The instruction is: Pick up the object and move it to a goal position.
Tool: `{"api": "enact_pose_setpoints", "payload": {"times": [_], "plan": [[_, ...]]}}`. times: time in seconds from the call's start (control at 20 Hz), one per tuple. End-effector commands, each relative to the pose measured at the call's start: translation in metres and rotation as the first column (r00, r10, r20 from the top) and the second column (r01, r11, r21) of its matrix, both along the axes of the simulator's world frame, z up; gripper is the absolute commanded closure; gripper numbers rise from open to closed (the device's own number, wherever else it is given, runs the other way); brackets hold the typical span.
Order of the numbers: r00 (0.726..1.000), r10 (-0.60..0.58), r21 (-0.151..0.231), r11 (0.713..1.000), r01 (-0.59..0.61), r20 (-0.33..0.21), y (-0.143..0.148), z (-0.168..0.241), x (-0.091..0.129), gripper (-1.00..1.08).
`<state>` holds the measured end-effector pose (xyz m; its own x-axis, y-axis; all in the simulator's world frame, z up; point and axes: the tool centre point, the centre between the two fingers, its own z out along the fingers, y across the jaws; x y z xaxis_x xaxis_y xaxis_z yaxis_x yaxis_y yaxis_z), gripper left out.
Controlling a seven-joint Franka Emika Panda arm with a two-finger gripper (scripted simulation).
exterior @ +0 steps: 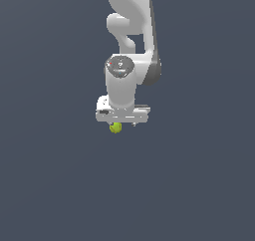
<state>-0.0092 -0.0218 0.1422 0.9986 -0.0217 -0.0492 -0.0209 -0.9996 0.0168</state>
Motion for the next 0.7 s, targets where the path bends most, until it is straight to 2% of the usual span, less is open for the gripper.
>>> {"api": "enact_pose_setpoints", "payload": {"times": [0.0,0.65], "plan": [[1.000,0.000,0.000,1.000,0.000,0.000,0.000,0.000,0.000,-0.92],[0.999,0.037,0.007,0.999,-0.038,0.020,0.000,0.013,0.005,-0.92]]}}
